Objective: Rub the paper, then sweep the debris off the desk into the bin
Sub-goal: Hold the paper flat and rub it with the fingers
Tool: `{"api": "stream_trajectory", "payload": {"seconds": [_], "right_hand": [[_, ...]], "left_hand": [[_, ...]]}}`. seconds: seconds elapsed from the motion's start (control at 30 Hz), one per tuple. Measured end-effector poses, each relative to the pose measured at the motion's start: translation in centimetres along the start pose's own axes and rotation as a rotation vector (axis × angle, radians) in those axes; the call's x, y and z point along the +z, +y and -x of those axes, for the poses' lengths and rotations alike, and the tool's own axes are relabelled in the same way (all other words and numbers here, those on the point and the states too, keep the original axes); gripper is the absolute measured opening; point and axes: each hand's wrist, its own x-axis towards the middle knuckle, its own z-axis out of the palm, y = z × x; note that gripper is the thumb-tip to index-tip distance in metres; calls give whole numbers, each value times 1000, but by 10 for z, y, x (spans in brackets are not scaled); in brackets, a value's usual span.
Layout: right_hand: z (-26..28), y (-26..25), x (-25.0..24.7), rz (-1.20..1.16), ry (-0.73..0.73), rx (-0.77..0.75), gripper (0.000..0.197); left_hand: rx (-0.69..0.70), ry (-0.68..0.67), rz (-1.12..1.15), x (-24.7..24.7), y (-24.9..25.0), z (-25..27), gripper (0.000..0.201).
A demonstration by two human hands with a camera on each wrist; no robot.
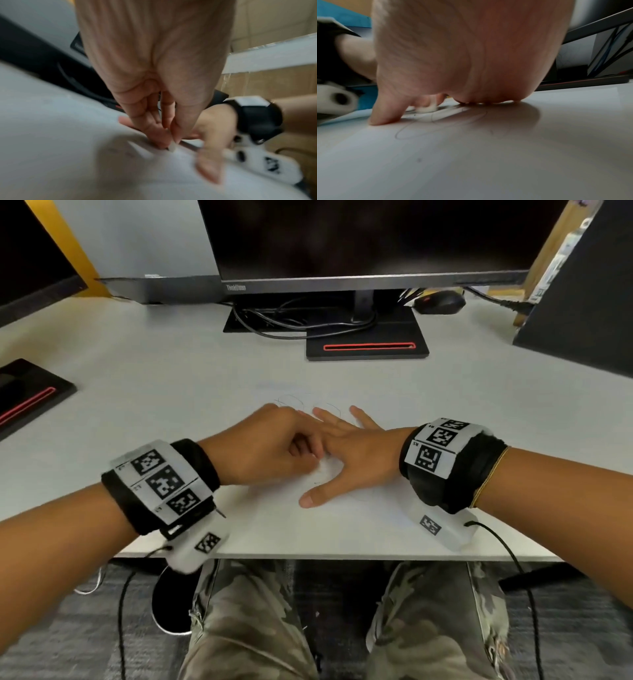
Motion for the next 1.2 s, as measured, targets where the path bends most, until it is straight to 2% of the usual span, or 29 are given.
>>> {"api": "stream_trajectory", "payload": {"seconds": [0.07, 0.2, 0.3, 0.4, 0.47, 0.57, 0.67, 0.73, 0.83, 0.9, 0.97, 1.1, 1.2], "right_hand": [[-1, 1, 1, 7, 8, 9, 117], [-4, 2, 1, 24, 18, 33, 133], [-1, 0, 0, 21, 7, 27, 128], [0, -2, 0, 15, 4, 23, 121], [1, -3, -1, 9, 9, 20, 117], [2, -2, -1, 5, 16, 17, 120], [-1, -1, 1, 18, 17, 30, 128], [-1, -2, 0, 31, 9, 30, 122], [3, -4, -2, 41, -8, 30, 115], [3, -5, -2, 26, -2, 30, 111], [3, -6, -1, 19, -2, 33, 115], [3, -6, -1, 51, -8, 47, 121], [3, -6, -1, 41, -10, 51, 124]], "left_hand": [[-3, 28, -23, -2, -2, -2, 13], [27, -132, -30, -1, 6, 1, 10], [-34, -45, -68, -9, -2, -6, 13], [22, -143, -84, -1, 8, -5, 9], [6, -184, -87, -2, 8, -7, 9], [-64, -77, -124, -6, -1, -10, 10], [7, -166, -140, 6, 9, 0, 11], [1, -214, -116, 2, 6, 1, 9], [-35, -132, -128, -5, -2, 0, 12], [35, -161, -154, 3, 5, 5, 13], [70, -224, -134, 4, 6, 8, 13], [28, -116, -159, -5, -3, 7, 18], [111, -170, -164, 7, 7, 17, 15]]}}
